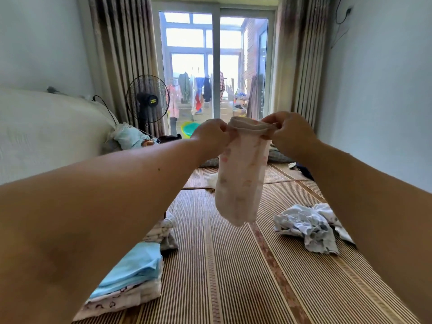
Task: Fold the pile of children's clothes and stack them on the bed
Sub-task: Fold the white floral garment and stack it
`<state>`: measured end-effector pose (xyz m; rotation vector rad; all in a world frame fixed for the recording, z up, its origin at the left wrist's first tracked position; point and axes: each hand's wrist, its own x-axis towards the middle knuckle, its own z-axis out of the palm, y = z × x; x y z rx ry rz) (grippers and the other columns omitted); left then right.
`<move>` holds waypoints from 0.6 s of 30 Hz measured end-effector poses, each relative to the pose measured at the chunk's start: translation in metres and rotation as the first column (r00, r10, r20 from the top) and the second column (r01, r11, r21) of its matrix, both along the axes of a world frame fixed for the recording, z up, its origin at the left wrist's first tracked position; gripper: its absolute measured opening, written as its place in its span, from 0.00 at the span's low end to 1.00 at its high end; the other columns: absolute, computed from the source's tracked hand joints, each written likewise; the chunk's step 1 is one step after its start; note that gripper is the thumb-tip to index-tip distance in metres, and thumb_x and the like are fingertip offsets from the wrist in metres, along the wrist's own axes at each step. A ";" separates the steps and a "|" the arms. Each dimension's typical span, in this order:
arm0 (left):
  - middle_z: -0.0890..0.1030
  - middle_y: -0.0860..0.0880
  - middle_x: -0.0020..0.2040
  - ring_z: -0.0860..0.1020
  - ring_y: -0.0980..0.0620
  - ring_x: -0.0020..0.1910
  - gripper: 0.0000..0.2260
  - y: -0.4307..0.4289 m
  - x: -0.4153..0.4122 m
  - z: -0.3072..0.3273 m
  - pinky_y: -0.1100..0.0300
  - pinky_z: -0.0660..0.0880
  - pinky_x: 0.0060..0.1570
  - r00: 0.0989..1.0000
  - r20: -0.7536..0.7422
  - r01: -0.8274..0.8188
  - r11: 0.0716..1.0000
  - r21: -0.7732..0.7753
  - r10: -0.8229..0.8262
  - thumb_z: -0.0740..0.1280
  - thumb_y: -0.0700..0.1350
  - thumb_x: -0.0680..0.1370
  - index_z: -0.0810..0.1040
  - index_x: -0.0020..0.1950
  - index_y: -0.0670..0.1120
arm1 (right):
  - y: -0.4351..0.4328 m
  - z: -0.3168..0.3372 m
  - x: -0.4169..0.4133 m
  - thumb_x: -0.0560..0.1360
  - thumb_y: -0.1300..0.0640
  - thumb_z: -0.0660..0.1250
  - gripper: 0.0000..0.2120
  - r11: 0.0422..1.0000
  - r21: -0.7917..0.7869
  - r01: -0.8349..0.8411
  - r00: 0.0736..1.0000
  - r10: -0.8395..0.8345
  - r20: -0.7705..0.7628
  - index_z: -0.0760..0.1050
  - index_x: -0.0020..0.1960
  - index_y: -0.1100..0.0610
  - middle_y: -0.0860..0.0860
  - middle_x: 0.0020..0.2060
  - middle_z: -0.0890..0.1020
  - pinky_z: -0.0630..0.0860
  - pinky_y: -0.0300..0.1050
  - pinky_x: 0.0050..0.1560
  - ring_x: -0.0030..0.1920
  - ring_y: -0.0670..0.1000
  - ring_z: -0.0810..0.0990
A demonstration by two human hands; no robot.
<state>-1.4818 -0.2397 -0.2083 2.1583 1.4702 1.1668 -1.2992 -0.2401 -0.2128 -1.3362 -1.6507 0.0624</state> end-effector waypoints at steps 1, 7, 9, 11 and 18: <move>0.81 0.45 0.43 0.79 0.47 0.45 0.09 -0.005 -0.002 -0.008 0.55 0.77 0.46 1.000 0.013 0.027 0.999 -0.022 -0.027 0.65 0.49 0.79 0.75 0.39 0.49 | -0.006 -0.006 0.000 0.72 0.65 0.68 0.13 1.000 -0.013 -0.006 1.000 0.006 -0.009 0.81 0.52 0.52 0.50 0.45 0.83 0.75 0.37 0.41 0.45 0.50 0.79; 0.78 0.47 0.39 0.77 0.45 0.41 0.05 -0.043 -0.023 -0.117 0.44 0.77 0.48 0.996 -0.045 0.068 0.964 -0.257 -0.082 0.67 0.46 0.77 0.75 0.42 0.48 | -0.078 -0.095 -0.005 0.70 0.65 0.71 0.08 0.898 -0.418 -0.138 0.988 0.153 0.001 0.82 0.45 0.54 0.48 0.36 0.82 0.76 0.44 0.40 0.36 0.47 0.77; 0.77 0.49 0.40 0.76 0.48 0.41 0.06 -0.064 -0.029 -0.166 0.44 0.77 0.48 0.993 -0.043 0.082 0.917 -0.390 -0.107 0.67 0.50 0.77 0.75 0.44 0.49 | -0.103 -0.139 -0.005 0.70 0.64 0.72 0.07 0.779 -0.602 -0.177 0.979 0.200 -0.030 0.81 0.46 0.54 0.50 0.39 0.83 0.80 0.48 0.43 0.39 0.48 0.79; 0.79 0.49 0.43 0.78 0.49 0.44 0.07 -0.091 -0.032 -0.212 0.49 0.76 0.45 0.972 -0.165 0.070 0.878 -0.473 -0.167 0.66 0.53 0.77 0.76 0.47 0.50 | -0.124 -0.183 -0.006 0.69 0.65 0.72 0.09 0.662 -0.725 -0.190 0.977 0.200 -0.074 0.80 0.45 0.54 0.51 0.41 0.83 0.80 0.51 0.49 0.41 0.50 0.80; 0.78 0.52 0.44 0.76 0.57 0.40 0.09 -0.158 -0.043 -0.298 0.62 0.74 0.41 0.936 -0.172 0.134 0.763 -0.633 -0.307 0.60 0.51 0.81 0.73 0.49 0.47 | -0.169 -0.263 0.002 0.71 0.64 0.68 0.08 0.350 -0.856 -0.381 0.923 0.203 -0.327 0.78 0.49 0.58 0.51 0.38 0.83 0.76 0.40 0.39 0.36 0.46 0.81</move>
